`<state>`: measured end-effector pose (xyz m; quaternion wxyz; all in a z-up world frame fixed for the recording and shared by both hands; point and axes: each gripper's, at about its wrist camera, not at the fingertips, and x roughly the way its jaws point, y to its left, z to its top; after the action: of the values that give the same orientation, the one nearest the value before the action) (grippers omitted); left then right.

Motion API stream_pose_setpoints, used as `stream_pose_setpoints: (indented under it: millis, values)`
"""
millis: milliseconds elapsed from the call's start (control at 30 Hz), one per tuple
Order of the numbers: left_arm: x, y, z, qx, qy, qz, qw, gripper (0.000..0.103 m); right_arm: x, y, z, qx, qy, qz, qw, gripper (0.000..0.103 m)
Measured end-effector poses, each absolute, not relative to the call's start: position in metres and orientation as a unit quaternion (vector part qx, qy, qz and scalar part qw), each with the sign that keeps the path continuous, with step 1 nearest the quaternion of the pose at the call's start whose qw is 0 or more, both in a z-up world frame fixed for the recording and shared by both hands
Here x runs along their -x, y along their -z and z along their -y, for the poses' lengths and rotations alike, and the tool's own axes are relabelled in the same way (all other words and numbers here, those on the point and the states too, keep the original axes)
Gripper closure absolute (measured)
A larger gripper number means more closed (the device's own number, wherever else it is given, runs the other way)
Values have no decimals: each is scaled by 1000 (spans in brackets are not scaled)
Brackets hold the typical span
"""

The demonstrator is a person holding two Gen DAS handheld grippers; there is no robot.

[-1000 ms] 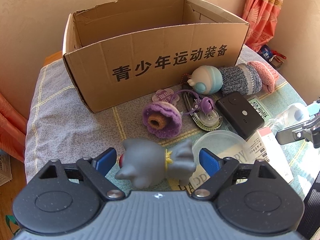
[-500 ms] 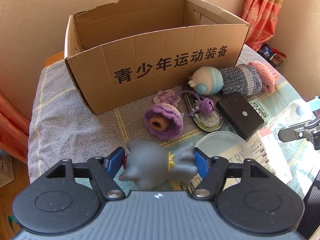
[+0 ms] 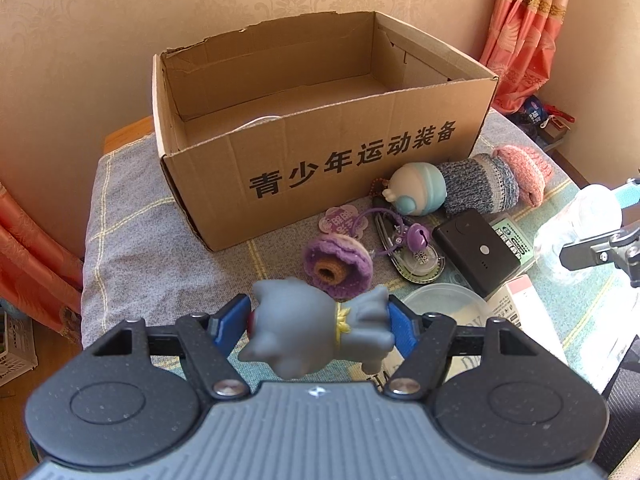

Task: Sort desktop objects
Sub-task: 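Close left tool on the grey cat while right tool closes on the glass jar, then lift and carry the cat with left tool while right tool carries the jar to the box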

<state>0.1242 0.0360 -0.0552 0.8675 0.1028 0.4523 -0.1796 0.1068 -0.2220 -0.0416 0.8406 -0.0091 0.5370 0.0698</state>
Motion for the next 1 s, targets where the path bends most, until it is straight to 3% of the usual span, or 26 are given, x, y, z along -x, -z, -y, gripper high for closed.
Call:
stream_pose_setpoints:
  millis: [1000]
  values:
    - [-208, -44, 16, -106, 207, -382, 894, 31, -166, -45, 224, 30, -119, -438, 891, 7]
